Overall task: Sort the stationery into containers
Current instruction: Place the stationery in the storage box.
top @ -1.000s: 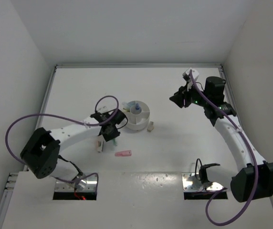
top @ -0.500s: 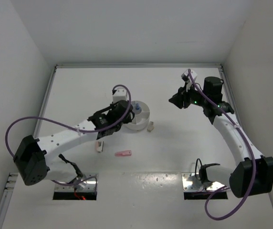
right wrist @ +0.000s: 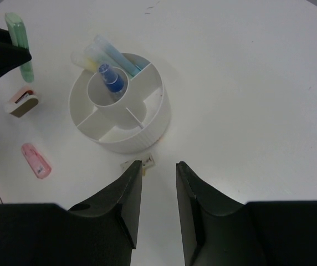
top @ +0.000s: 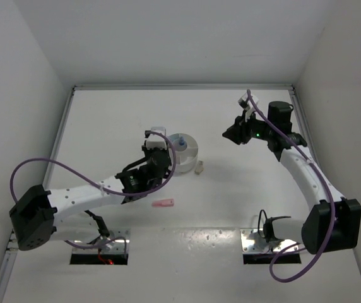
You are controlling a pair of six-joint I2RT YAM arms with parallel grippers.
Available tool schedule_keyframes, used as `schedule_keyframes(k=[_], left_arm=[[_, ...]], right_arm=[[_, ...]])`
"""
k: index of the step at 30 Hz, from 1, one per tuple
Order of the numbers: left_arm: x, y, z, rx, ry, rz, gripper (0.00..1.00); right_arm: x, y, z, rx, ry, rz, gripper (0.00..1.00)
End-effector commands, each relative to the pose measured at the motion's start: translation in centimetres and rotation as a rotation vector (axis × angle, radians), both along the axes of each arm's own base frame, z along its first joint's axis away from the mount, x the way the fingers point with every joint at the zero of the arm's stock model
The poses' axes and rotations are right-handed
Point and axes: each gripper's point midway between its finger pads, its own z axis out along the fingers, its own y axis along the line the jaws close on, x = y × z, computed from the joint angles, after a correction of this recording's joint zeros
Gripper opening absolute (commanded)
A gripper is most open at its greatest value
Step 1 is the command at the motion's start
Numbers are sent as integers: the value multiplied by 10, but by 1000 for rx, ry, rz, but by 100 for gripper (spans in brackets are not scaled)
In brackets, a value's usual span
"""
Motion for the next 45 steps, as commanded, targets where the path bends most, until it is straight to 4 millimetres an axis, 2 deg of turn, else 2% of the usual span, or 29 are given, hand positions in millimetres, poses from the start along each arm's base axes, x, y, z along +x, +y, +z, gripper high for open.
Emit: schedule_keyframes(k=[1,6,9,10,18,21,24,26,28,29,35,37,38,43,45], left_arm=[[11,-10,35,-105,-98,9,0],[22,-23,14,-86,-83,8,0],[28,-29,15,-92,-97,16,0],[30,-31,7,-77,-89,25,0],[44,-41,-9,-75,-84,57,0],[46,-39,-26,-65,-52,73,0],[45,-40,-33,-80,-34,82,0],[48,-35,-38,-78,-26,103,5],[48,-36,-38,-89,-26,105,17],[47,-35,-40,-81,-21,106,28],[47,-33,-32,-96,-34,114,49],[46,-31,-26,-105,-40,114,50],[44,-28,-32,-86,-28,114,50],[35,-24,-10,-143,-57,103,51],[22,-32,-1,-142,-62,67,44]], right_arm=[[2,2,3,12,-26,29,32],[1,0,2,11,-24,31,32],[0,1,2,16,-23,39,30],[0,1,2,16,-23,39,30],[0,-3,4,26,-23,38,30],[0,-3,4,26,-23,38,30],[1,-5,4,30,-23,36,30],[1,-5,4,30,-23,36,30],[1,-5,4,30,-23,36,30],[0,-4,5,35,-22,44,30],[1,-7,5,35,-22,35,30],[1,-7,5,35,-22,35,30],[1,-7,5,35,-22,35,30],[1,-9,5,40,-22,34,30],[1,-9,5,40,-22,34,30]])
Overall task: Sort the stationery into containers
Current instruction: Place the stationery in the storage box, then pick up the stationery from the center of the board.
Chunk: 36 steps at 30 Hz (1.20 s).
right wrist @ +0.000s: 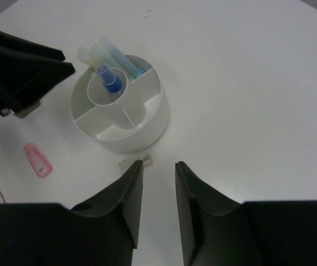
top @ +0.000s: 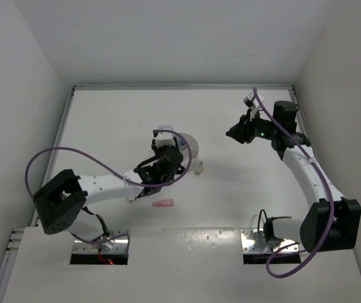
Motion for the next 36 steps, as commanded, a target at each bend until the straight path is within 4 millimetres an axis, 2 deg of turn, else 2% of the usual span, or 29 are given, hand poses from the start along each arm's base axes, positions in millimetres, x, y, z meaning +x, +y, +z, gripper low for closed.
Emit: schedule_keyframes(k=[1,2,3,4,6,7,8,9,11,12,13,14,16,17,20,22,23,24,25,26,27,28,29,30,31,32,33,36], left_arm=[[-17,-3,32,-59,-45,-17,36],[-22,-5,50,-82,-59,-31,22],[-27,-8,53,-97,-41,-47,0],[-34,-9,55,-110,-19,-52,0],[-50,-4,40,-192,116,-33,0],[-59,2,41,-265,151,-19,0],[-71,9,27,-375,228,39,2],[-84,7,14,-424,301,16,27],[-103,17,1,-583,386,63,54],[-114,12,-6,-646,448,45,63],[-120,12,-9,-698,476,51,80],[-125,11,-13,-751,505,61,87],[-135,9,-15,-867,561,77,94],[-138,13,-23,-872,579,114,98],[-135,26,-21,-883,551,176,96],[-133,25,-16,-901,538,183,87],[-129,25,-20,-894,538,196,77],[-129,23,-21,-879,540,194,69],[-125,21,-18,-856,529,191,56],[-121,21,-11,-841,502,180,50],[-121,30,-13,-741,486,175,46],[-111,36,7,-703,412,173,44],[-106,51,11,-531,376,141,48],[-105,64,18,-484,354,176,55],[-95,82,44,-441,262,229,65],[-93,93,52,-375,225,242,76],[-98,112,59,-307,206,265,91],[-97,138,92,-284,93,303,100]], right_arm=[[0,2,3,10,-25,27,30],[-1,3,4,15,-25,35,30],[-1,3,4,15,-25,35,30],[-1,3,4,15,-25,35,30],[-2,3,2,15,-16,35,30],[-2,3,2,15,-15,35,30],[-1,1,2,10,-16,27,29],[0,-2,2,10,-16,18,29],[1,-2,-2,10,-5,18,29],[1,-1,-2,15,2,15,29],[0,0,-1,20,2,22,29],[1,0,-4,19,13,22,29],[1,1,0,24,4,30,29],[1,1,0,24,4,30,29],[-2,2,-1,35,21,37,29],[-6,5,-5,47,53,56,31],[-9,8,-9,38,67,82,32],[-15,14,-12,39,85,125,41],[-36,18,-24,-28,112,255,47],[-45,22,-27,-53,115,328,53],[-51,30,-21,-59,101,402,58],[-64,40,-32,-75,121,491,62],[-78,43,-41,-114,106,568,66],[-82,48,-46,-139,85,606,70],[-94,59,-53,-169,76,665,73],[-97,64,-55,-196,36,699,75],[-98,67,-59,-239,0,716,79],[-119,88,-65,-292,-60,841,80]])
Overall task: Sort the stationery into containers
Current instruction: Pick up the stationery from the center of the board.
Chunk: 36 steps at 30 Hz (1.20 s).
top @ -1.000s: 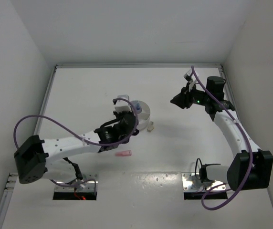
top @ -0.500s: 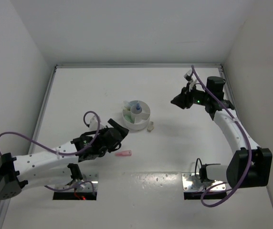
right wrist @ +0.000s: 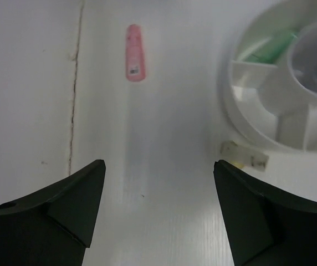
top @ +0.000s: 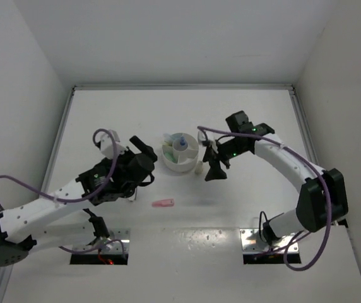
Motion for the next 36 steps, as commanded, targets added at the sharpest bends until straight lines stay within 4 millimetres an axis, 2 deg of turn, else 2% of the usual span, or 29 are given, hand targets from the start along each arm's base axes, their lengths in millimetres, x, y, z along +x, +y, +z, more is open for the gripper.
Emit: schedule_keyframes(k=[1,2,5,6,7,8,9,10,11,12,13,14,16,18,19,25,28,33,36], left_arm=[[-2,65,36,248,-118,97,100],[-4,78,47,240,-152,126,100],[-7,93,62,231,-194,162,100],[-9,100,65,235,-209,175,100],[-10,102,64,233,-211,176,100],[-11,105,63,235,-216,183,100],[-12,107,56,240,-211,184,100],[-14,110,54,234,-213,185,100],[-15,112,46,243,-205,187,98],[-16,116,43,262,-209,206,98],[-17,120,45,257,-216,216,96],[-20,126,40,276,-211,224,95],[-24,137,37,279,-215,268,93],[-26,141,39,274,-224,279,93],[-27,143,40,261,-230,282,93],[-29,148,46,235,-256,288,93],[-30,150,47,225,-260,289,93],[-32,153,50,199,-272,294,93],[-34,156,52,172,-282,300,93]], right_arm=[[-23,17,2,-11,-152,200,80],[-31,29,-1,-40,-173,243,80],[-28,56,1,-86,-245,221,78],[-40,79,-1,-95,-229,225,75],[-42,90,-5,-116,-218,211,72],[-40,98,-26,-189,-174,175,64],[-51,119,-26,-202,-171,201,59],[-57,127,-35,-247,-114,167,54],[-66,142,-54,-305,-93,179,52],[-73,148,-64,-336,-86,187,52],[-70,154,-74,-369,-99,134,52],[-72,164,-74,-375,-114,133,52],[-80,181,-89,-431,-112,137,53],[-82,187,-95,-459,-90,141,55],[-75,189,-102,-483,-102,116,55],[-74,187,-128,-576,-110,69,58],[-66,182,-144,-628,-133,47,58],[-67,174,-153,-672,-120,40,58],[-65,165,-166,-721,-133,28,51]])
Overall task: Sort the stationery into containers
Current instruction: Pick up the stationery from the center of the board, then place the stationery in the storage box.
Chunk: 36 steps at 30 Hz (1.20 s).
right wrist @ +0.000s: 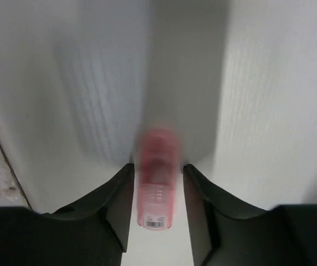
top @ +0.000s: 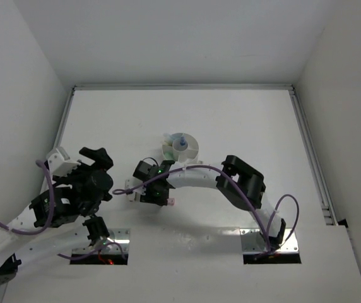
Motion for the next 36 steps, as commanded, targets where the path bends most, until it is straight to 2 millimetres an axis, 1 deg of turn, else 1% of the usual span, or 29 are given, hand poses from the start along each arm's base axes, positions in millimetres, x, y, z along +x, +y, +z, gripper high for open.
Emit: schedule_keyframes(k=[1,3,4,5,6,7,8,9,10,11,13,14,15,16,17,19,21,24,25,26,27,28,29,30,31,32,33,34,36], left_arm=[[-2,11,5,-20,-36,37,93],[-4,13,5,-28,-40,39,93],[-4,14,6,-45,-48,40,93],[-4,15,7,-41,-53,47,93],[-4,15,7,-41,-53,47,93],[-6,17,6,-41,-53,47,93],[-5,17,4,-34,-48,47,93],[-5,17,4,-43,-52,49,93],[-6,18,5,-52,-58,49,93],[-6,18,5,-53,-58,49,93],[-6,18,5,-53,-58,49,93],[-7,19,6,-69,-66,50,93],[-7,19,6,-69,-66,50,93],[-7,20,5,-61,-61,50,93],[-7,20,5,-61,-61,50,93],[-7,20,5,-69,-65,52,93],[-7,19,2,-62,-60,51,93],[-7,18,1,-73,-58,46,93],[-7,18,1,-73,-58,46,93],[-7,18,1,-73,-58,46,93],[-7,17,-2,-66,-53,46,93],[-7,17,-2,-65,-53,46,93],[-6,16,0,-76,-59,46,93],[-5,15,-2,-69,-57,45,93],[-5,15,-2,-69,-57,45,93],[-5,15,-1,-77,-61,45,93],[-5,13,-5,-72,-51,38,93],[-5,13,-5,-72,-51,38,93],[-5,13,-5,-72,-51,38,93]], right_arm=[[5,-12,-15,-75,-29,-38,38],[6,-17,-21,-97,-36,-32,26],[6,-17,-21,-98,-36,-32,17],[4,-17,-21,-94,-28,-30,13],[2,-17,-17,-84,-21,-27,9],[1,-15,-13,-70,-15,-24,0],[1,-16,-9,-53,9,-30,0],[7,-14,-2,-29,-1,-41,0],[12,-4,18,35,-30,-42,0],[21,-2,29,66,-69,-48,0],[44,7,59,164,-154,-85,0],[54,13,90,240,-204,-103,0],[68,13,108,289,-242,-133,0],[84,22,133,378,-300,-157,0],[94,20,165,466,-341,-194,0],[109,23,197,608,-410,-232,0],[120,15,229,700,-460,-256,0],[129,8,236,773,-465,-268,0],[128,1,230,772,-461,-271,0],[133,0,230,796,-468,-272,0],[129,-3,223,804,-448,-257,0],[135,-9,219,812,-440,-273,0],[137,-9,225,846,-448,-264,0],[137,-10,223,865,-425,-266,0],[141,-16,216,867,-416,-287,0],[146,-16,222,907,-411,-323,0],[149,-20,218,917,-401,-352,0],[157,-26,218,929,-404,-385,0],[163,-31,219,965,-395,-422,0]])
